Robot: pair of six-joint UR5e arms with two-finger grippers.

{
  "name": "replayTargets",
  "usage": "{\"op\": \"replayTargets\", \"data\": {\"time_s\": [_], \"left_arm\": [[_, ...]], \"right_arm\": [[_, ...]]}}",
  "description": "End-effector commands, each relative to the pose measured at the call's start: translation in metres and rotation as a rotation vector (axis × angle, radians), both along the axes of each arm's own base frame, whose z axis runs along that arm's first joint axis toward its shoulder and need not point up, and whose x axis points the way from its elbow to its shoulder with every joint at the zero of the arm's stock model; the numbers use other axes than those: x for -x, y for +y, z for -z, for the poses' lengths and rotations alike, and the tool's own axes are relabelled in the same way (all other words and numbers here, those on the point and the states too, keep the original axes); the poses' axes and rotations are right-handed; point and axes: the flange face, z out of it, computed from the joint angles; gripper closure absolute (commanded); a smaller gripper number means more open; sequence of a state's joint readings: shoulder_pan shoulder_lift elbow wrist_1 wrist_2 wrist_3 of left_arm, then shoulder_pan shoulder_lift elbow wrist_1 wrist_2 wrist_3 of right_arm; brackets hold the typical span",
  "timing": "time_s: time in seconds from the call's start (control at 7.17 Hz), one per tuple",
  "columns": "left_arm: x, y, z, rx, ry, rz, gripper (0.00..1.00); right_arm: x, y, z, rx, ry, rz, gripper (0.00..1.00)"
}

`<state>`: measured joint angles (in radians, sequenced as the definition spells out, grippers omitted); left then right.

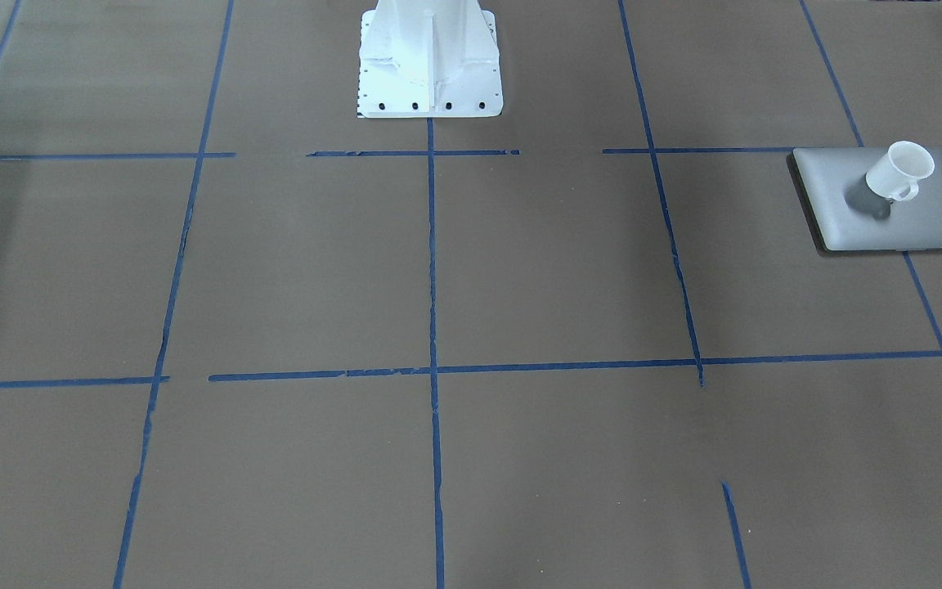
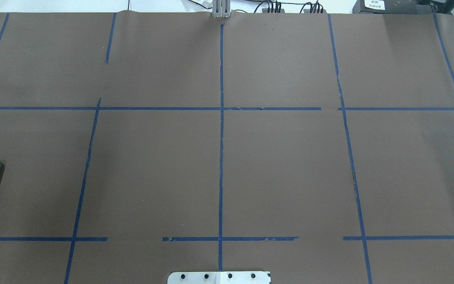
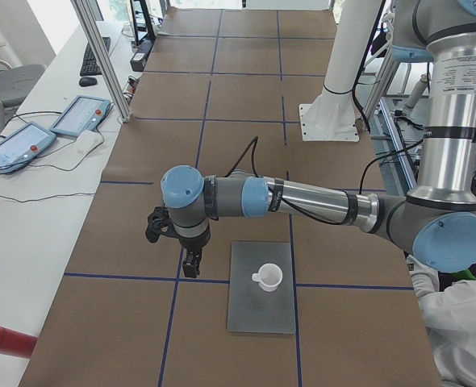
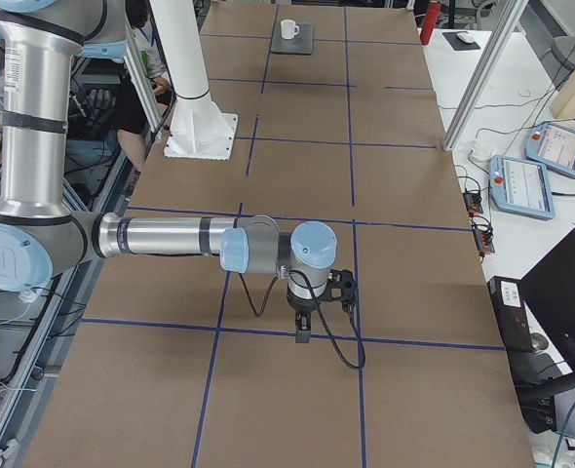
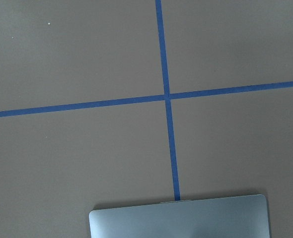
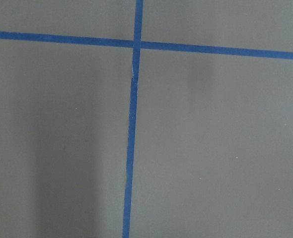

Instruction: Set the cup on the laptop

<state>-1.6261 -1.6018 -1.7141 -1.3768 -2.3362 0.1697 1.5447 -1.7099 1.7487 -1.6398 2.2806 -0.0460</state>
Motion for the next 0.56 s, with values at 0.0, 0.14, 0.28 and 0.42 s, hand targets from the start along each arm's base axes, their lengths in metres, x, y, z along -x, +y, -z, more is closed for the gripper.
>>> {"op": "replayTargets", "data": {"time_s": [0.0,0.14,0.28,0.42], "left_arm": [[0.000,-0.003,0.006,-0.012,-0.001,-0.002,0.00],[0.000,-0.004,0.017,-0.035,-0.002,-0.002,0.00],[0.000,-0.004,0.021,-0.043,-0.002,-0.002,0.00],[0.000,-0.004,0.022,-0.044,-0.002,-0.002,0.00]], "right_arm": [[0.000,0.000,0.000,0.002,0.000,0.000,0.00],[0.000,0.000,0.000,0.000,0.001,0.000,0.00],[0.000,0.000,0.000,0.000,0.000,0.000,0.00],[0.000,0.000,0.000,0.000,0.000,0.000,0.00]]}}
